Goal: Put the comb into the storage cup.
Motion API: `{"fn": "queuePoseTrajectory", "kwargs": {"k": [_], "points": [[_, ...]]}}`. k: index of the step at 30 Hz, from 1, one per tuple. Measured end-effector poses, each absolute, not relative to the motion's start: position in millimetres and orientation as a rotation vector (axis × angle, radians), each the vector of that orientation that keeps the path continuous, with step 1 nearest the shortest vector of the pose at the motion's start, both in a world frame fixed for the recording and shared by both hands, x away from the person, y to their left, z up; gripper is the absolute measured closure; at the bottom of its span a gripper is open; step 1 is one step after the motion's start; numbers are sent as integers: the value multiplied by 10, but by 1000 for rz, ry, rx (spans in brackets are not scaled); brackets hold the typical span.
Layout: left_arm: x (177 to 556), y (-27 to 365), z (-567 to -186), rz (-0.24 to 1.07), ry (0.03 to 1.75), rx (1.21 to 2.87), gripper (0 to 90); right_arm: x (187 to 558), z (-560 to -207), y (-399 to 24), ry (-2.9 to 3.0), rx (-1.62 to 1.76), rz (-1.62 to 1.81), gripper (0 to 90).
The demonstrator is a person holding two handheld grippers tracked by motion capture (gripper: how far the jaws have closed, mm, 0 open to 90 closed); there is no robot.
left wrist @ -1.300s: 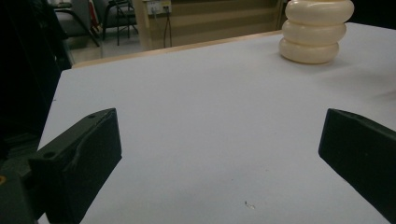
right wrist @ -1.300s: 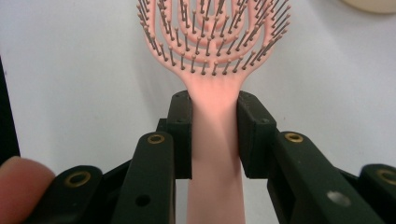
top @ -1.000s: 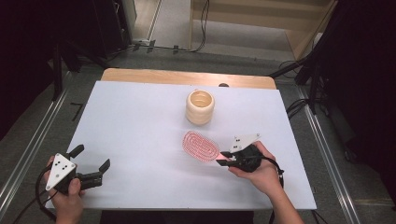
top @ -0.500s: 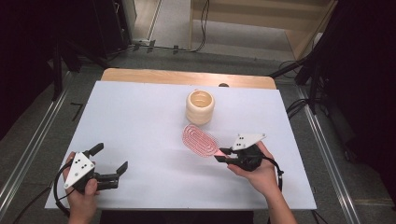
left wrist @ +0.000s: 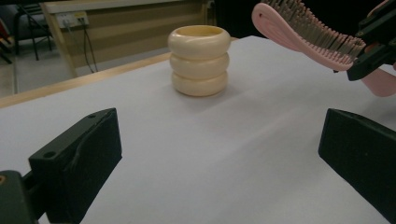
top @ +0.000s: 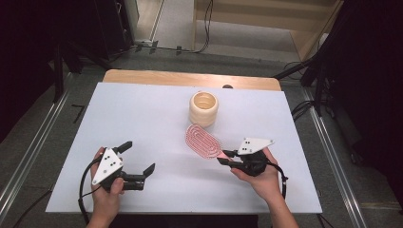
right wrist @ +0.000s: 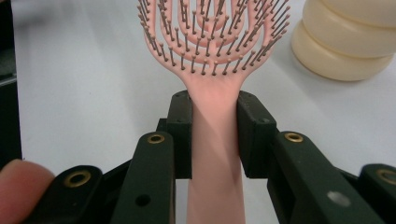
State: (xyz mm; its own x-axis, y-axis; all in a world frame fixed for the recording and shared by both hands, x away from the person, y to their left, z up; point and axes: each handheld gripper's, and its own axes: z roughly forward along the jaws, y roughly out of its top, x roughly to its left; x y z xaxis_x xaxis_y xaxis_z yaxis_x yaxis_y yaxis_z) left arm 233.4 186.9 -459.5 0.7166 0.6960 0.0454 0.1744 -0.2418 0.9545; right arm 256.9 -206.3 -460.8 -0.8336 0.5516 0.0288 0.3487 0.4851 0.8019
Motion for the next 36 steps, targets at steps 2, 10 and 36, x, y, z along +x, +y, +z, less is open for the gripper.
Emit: {"fn": "queuePoseTrajectory", "kwargs": {"k": [2, 10, 36], "points": [[2342, 1824, -4594, 557, 680, 1787, 0, 2560, -4605, -2061, 2486, 777, 1286, 676], [2416, 1525, -4511, 512, 631, 1804, 0, 2512, -4567, -2041, 2425, 773, 1332, 676], [2593, 1113, -4204, 371, 560, 1721, 0, 2441, -4592, -1882, 2203, 815, 1493, 676]]}}
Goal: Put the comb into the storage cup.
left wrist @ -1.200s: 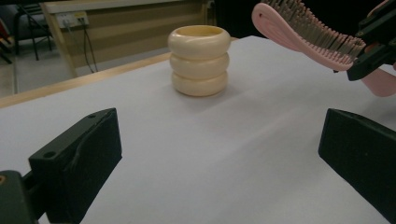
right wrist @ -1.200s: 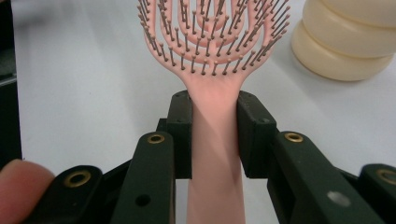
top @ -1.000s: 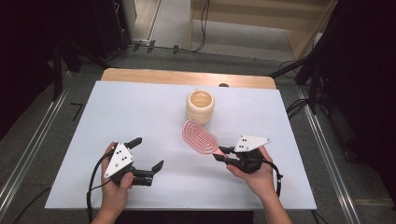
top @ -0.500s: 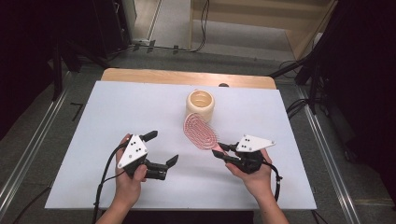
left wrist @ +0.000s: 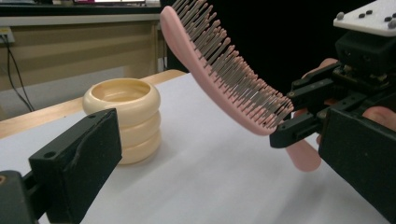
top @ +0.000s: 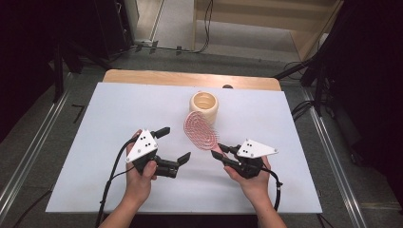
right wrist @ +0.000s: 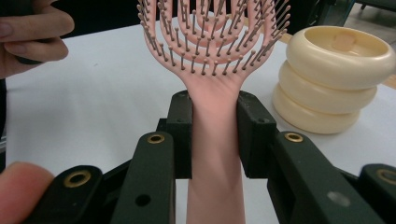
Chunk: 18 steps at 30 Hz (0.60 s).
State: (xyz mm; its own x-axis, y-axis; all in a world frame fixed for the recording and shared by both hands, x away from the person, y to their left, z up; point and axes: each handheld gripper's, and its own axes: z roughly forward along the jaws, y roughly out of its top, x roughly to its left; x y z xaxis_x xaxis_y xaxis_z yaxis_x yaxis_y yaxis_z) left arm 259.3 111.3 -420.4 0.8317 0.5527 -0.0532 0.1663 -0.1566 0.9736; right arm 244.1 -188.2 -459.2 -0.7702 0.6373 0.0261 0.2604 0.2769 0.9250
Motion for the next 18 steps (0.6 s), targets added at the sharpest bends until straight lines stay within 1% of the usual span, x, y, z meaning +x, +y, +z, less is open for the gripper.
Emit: {"fn": "queuePoseTrajectory", "kwargs": {"k": [18], "points": [[2688, 977, -4191, 280, 570, 1706, 0, 2366, -4621, -1742, 2085, 814, 1530, 676]]}}
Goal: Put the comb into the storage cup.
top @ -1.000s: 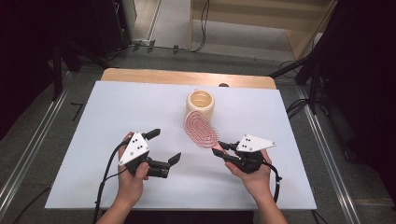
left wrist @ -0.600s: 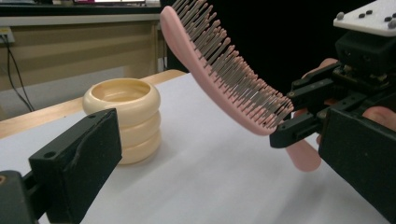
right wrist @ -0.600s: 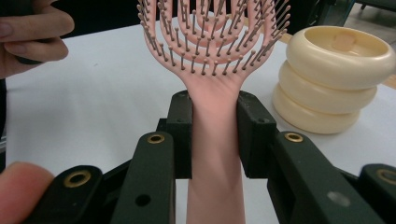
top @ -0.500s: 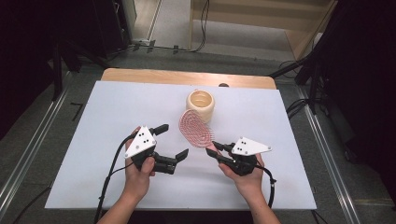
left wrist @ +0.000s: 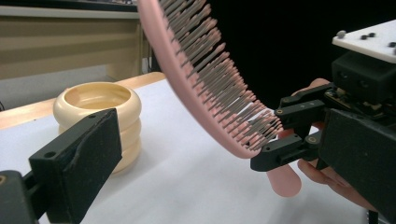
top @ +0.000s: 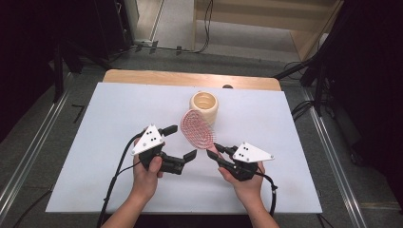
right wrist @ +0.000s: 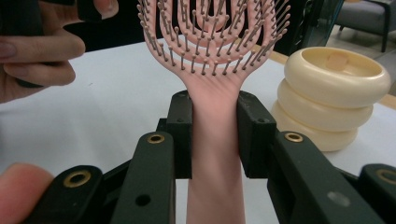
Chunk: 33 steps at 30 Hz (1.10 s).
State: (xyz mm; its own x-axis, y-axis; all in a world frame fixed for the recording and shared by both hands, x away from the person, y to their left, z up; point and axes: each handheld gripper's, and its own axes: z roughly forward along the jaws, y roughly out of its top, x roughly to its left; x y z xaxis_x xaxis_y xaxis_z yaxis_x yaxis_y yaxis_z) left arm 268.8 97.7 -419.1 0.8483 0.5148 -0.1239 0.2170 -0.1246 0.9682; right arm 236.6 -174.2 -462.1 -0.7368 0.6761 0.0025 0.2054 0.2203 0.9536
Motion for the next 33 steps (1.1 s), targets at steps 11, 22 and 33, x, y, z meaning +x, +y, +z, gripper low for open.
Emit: {"fn": "queuePoseTrajectory", "kwargs": {"k": [11, 22, 33], "points": [[2737, 897, -4141, 242, 627, 1650, 106, 2334, -4637, -1671, 2074, 792, 1524, 675], [2764, 832, -4101, 226, 685, 1641, 392, 2302, -4646, -1613, 2047, 785, 1499, 676], [2801, 823, -4088, 155, 704, 1640, 529, 2267, -4643, -1569, 2014, 782, 1481, 675]]}}
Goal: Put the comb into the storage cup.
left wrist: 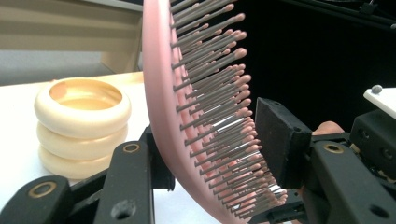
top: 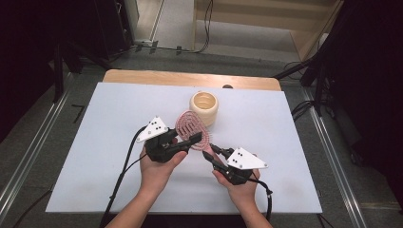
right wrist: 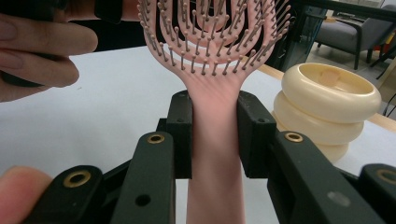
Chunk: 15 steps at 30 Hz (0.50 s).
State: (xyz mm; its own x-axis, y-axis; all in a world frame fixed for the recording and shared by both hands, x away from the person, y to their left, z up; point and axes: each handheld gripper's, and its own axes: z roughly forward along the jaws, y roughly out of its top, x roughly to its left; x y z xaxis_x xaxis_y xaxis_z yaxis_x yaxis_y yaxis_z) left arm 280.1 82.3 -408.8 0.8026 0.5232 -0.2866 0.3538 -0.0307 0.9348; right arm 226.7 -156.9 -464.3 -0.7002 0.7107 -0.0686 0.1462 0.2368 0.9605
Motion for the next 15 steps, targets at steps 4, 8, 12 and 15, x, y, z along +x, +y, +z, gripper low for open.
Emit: {"fn": "queuePoseTrajectory", "kwargs": {"k": [4, 8, 12, 15], "points": [[2815, 820, -4087, 130, 717, 1646, 561, 2270, -4657, -1560, 2010, 788, 1474, 675], [2803, 830, -4066, 114, 696, 1653, 607, 2269, -4691, -1555, 2005, 785, 1477, 675], [2805, 839, -4056, 101, 681, 1658, 630, 2262, -4706, -1536, 2004, 784, 1473, 674], [2817, 849, -4053, 71, 687, 1656, 642, 2269, -4728, -1528, 2002, 787, 1476, 674]]}}
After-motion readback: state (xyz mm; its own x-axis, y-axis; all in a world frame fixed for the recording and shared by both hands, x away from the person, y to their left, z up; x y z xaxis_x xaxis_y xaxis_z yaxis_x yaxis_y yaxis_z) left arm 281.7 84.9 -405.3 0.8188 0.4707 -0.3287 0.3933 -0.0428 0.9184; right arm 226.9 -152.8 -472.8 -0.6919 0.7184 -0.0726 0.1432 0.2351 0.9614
